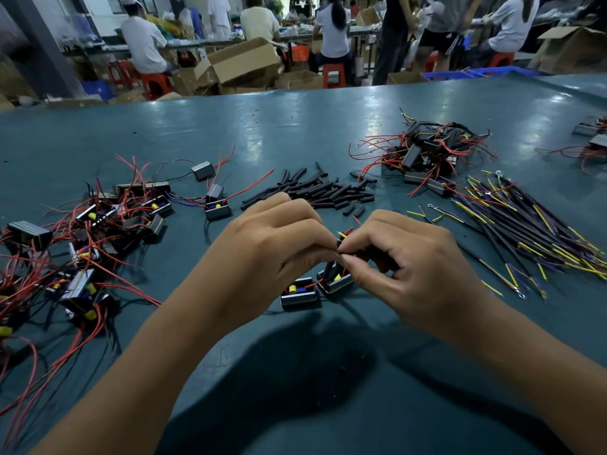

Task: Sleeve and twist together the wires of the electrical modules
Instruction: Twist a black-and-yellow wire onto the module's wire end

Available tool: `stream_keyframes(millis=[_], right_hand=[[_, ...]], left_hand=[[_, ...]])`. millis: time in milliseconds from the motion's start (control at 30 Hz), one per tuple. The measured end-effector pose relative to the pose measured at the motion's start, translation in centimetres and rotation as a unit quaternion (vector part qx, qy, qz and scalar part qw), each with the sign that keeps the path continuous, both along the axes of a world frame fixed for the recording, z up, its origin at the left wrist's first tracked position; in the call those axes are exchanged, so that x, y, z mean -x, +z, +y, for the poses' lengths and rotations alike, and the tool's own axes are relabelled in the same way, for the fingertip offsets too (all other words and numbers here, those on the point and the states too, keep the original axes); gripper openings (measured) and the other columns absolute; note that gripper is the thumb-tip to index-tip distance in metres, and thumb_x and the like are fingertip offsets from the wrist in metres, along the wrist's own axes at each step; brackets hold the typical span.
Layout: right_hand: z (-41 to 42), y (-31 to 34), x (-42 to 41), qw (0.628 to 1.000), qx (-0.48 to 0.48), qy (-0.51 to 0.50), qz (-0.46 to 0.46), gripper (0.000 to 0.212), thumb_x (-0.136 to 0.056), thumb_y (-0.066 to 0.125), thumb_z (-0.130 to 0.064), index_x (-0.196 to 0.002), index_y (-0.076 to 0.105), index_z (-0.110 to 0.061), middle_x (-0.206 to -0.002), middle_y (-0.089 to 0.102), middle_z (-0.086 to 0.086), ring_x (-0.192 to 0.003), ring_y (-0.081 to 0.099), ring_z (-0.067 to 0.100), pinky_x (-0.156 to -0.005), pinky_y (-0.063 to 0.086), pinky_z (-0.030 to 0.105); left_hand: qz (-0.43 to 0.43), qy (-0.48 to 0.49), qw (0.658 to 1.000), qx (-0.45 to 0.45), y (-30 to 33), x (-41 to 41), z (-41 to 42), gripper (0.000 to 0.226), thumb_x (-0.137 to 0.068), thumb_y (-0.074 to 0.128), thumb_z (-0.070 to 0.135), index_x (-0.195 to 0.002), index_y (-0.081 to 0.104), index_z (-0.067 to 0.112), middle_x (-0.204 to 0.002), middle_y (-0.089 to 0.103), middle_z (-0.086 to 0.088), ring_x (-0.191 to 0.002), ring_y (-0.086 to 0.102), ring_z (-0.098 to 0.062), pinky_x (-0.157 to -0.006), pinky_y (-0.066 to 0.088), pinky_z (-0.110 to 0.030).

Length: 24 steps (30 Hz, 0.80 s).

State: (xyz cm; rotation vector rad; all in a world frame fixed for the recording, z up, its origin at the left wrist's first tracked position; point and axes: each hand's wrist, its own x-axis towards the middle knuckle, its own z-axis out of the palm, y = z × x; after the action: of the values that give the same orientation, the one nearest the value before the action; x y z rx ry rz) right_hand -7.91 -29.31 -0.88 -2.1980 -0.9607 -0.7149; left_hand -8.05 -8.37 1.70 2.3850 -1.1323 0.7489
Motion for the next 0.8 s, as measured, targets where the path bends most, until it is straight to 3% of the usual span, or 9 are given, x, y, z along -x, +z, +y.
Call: stream_keyframes(millis=[133, 267, 333, 367, 433, 500, 567, 700, 800], right_hand=[[0.0, 0.1, 0.1, 1.000, 0.011, -0.004, -0.007, 0.006, -0.089, 0.068, -0.013, -0.088, 0.072, -0.008, -0.080, 0.063, 0.000, -0.070, 0.057, 0.012, -0.067, 0.043, 0.019], [0.0, 0.0, 0.2, 1.000, 0.022, 0.004, -0.006, 0.006, -0.088, 0.069, -0.012, -0.089, 0.072, -0.007, -0.082, 0.064, 0.002, -0.071, 0.060, 0.018, -0.065, 0.049, 0.032], [0.2, 0.0, 0.3, 1.000, 0.025, 0.011, -0.003, 0.007, -0.088, 0.068, -0.013, -0.089, 0.072, -0.007, -0.082, 0.064, 0.002, -0.070, 0.060, 0.019, -0.064, 0.050, 0.035], [0.2, 0.0, 0.3, 1.000, 0.025, 0.016, -0.003, 0.007, -0.088, 0.068, -0.013, -0.089, 0.071, -0.007, -0.082, 0.064, 0.001, -0.070, 0.060, 0.019, -0.064, 0.050, 0.035], [0.1, 0.1, 0.3, 1.000, 0.018, 0.019, -0.003, 0.007, -0.088, 0.068, -0.013, -0.087, 0.071, -0.007, -0.082, 0.063, 0.000, -0.071, 0.058, 0.016, -0.066, 0.049, 0.029], [0.0, 0.2, 0.2, 1.000, 0.009, 0.012, 0.002, 0.006, -0.088, 0.069, -0.013, -0.086, 0.070, -0.008, -0.080, 0.062, -0.001, -0.071, 0.055, 0.012, -0.069, 0.044, 0.019], [-0.1, 0.2, 0.1, 1.000, 0.007, 0.003, 0.008, 0.006, -0.088, 0.069, -0.014, -0.086, 0.070, -0.008, -0.080, 0.062, -0.002, -0.071, 0.051, 0.006, -0.071, 0.038, 0.011], [-0.2, 0.0, 0.0, 1.000, 0.007, -0.002, 0.008, 0.004, -0.088, 0.069, -0.012, -0.087, 0.070, -0.009, -0.080, 0.061, -0.004, -0.072, 0.050, 0.003, -0.072, 0.036, 0.009], [-0.2, 0.1, 0.0, 1.000, 0.007, 0.001, 0.004, 0.004, -0.087, 0.069, -0.013, -0.087, 0.070, -0.009, -0.080, 0.060, -0.005, -0.072, 0.048, 0.000, -0.072, 0.035, 0.007]], left_hand=[[0.204, 0.033, 0.972, 0.110, -0.4, 0.7, -0.6, 0.017, -0.095, 0.067, 0.026, -0.080, 0.068, 0.017, -0.068, 0.055, 0.014, -0.060, 0.044, -0.004, -0.058, 0.035, -0.019], [0.515, 0.034, 0.808, 0.285, -0.4, 1.1, -0.8, 0.030, -0.095, 0.066, 0.020, -0.065, 0.066, 0.015, -0.059, 0.042, 0.002, -0.053, 0.029, -0.012, -0.047, 0.025, -0.022], [0.602, 0.015, 0.728, 0.328, -0.2, 1.2, -1.0, 0.034, -0.094, 0.063, 0.015, -0.060, 0.066, 0.016, -0.059, 0.045, 0.001, -0.051, 0.028, -0.010, -0.044, 0.024, -0.018], [0.614, 0.014, 0.715, 0.334, -0.1, 1.3, -1.1, 0.035, -0.093, 0.062, 0.014, -0.059, 0.066, 0.016, -0.059, 0.046, 0.000, -0.050, 0.029, -0.009, -0.043, 0.024, -0.018], [0.555, 0.027, 0.771, 0.311, -0.1, 1.2, -0.9, 0.031, -0.093, 0.064, 0.013, -0.062, 0.068, 0.015, -0.059, 0.050, 0.000, -0.050, 0.037, -0.011, -0.045, 0.031, -0.019], [0.379, 0.037, 0.896, 0.228, 0.0, 1.0, -0.1, 0.014, -0.091, 0.069, 0.013, -0.077, 0.069, 0.017, -0.065, 0.058, 0.009, -0.056, 0.050, -0.008, -0.054, 0.042, -0.019], [0.209, 0.023, 0.969, 0.131, 0.3, 0.7, 0.7, 0.010, -0.085, 0.073, 0.014, -0.093, 0.071, 0.019, -0.082, 0.062, 0.012, -0.068, 0.057, -0.011, -0.064, 0.046, -0.019], [0.083, -0.009, 0.995, 0.049, 0.0, 0.2, 0.9, 0.019, -0.082, 0.078, 0.023, -0.099, 0.077, 0.013, -0.096, 0.064, 0.003, -0.083, 0.057, -0.008, -0.074, 0.045, -0.021], [0.030, -0.015, 0.999, 0.030, -0.3, -0.1, 0.7, 0.014, -0.086, 0.075, 0.023, -0.094, 0.077, 0.011, -0.093, 0.065, 0.001, -0.085, 0.059, -0.021, -0.076, 0.048, -0.033]])
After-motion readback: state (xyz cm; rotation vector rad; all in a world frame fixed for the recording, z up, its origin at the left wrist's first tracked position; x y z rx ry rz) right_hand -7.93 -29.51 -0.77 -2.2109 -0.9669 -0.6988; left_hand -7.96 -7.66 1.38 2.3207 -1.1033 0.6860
